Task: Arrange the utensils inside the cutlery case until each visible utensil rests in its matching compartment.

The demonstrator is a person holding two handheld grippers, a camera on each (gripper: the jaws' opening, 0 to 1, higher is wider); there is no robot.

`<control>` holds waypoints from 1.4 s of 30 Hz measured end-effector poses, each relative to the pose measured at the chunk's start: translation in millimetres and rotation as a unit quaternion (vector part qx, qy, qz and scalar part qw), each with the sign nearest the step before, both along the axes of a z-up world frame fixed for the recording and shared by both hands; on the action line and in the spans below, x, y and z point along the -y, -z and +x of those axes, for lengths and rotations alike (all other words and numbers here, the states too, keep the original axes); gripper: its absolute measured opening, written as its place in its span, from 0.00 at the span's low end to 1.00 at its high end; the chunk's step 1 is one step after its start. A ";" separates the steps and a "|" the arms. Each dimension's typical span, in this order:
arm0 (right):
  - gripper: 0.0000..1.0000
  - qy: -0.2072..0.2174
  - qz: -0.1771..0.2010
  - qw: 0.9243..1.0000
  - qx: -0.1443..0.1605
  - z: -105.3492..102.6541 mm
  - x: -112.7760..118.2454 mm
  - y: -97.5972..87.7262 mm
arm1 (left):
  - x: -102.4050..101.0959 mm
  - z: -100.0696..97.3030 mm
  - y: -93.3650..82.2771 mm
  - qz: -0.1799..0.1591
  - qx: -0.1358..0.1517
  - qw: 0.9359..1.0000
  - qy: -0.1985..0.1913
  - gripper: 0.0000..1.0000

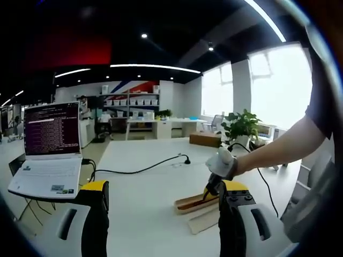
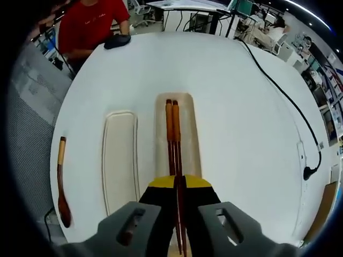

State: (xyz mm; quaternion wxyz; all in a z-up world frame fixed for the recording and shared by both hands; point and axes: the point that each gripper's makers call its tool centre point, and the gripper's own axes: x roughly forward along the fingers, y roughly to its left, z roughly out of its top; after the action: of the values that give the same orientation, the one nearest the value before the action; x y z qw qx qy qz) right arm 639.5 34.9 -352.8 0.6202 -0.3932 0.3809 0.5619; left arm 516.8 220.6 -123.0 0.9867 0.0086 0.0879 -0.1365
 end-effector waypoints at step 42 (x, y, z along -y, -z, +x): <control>0.09 0.108 0.104 0.988 0.033 12.3 -15.2 -49.4 | 1.2 1.6 -0.4 -0.001 0.001 1.000 0.004 0.86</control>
State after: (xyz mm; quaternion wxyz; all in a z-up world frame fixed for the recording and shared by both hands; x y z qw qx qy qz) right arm 651.8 50.1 -303.4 0.7270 -0.3016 0.3393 0.5152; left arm 518.5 219.4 -122.6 0.9863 0.0083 0.0869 -0.1401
